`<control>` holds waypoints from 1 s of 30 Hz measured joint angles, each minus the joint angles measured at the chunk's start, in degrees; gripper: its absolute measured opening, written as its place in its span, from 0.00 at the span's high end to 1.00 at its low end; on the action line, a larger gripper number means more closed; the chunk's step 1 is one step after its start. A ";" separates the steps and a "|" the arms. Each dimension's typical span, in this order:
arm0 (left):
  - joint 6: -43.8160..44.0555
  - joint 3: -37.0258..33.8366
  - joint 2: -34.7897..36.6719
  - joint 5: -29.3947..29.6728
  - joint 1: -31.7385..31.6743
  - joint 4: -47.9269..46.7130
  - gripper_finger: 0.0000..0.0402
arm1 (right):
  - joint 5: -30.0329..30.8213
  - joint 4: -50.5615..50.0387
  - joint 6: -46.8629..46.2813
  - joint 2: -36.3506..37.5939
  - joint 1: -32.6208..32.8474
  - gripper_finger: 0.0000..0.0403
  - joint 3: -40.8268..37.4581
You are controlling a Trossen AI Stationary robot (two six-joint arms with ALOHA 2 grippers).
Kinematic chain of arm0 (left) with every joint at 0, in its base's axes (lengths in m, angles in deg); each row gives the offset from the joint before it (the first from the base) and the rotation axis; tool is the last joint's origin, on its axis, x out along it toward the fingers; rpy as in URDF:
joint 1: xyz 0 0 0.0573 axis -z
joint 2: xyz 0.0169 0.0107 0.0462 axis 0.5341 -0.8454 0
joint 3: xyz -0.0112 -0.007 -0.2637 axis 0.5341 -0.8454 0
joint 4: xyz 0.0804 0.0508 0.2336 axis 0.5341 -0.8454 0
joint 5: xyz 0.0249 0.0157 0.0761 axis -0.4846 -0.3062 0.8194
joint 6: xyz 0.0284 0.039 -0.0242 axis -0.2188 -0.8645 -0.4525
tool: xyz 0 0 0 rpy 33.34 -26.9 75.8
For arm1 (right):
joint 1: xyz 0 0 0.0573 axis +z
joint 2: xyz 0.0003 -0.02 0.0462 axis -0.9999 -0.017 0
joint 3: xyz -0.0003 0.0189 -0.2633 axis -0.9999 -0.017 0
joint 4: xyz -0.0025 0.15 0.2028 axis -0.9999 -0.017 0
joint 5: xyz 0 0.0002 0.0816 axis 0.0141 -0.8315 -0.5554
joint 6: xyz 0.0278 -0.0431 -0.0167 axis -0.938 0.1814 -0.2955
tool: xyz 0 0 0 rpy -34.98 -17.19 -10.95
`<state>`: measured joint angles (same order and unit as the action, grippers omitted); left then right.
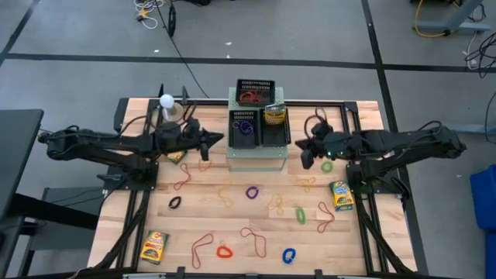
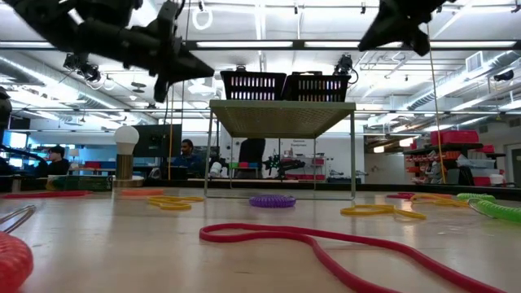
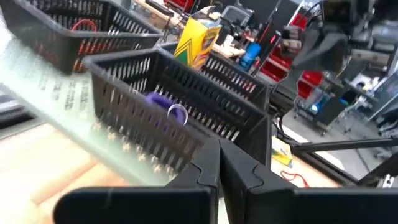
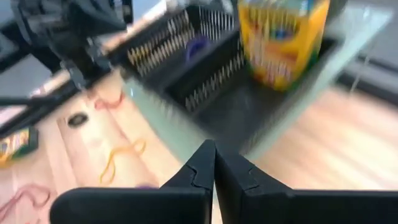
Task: Pick & Place Office Desk Supplies
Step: Put the yellow rubber band into the top black bin
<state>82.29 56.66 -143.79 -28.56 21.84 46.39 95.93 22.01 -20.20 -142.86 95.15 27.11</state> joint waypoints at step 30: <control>-1.50 -3.04 0.17 -0.35 -0.01 4.39 0.98 | -16.45 -12.61 -42.61 -19.39 23.54 0.66 0.11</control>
<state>80.79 53.61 -143.62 -28.91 21.83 50.78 79.48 9.40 -62.81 -162.25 118.69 27.22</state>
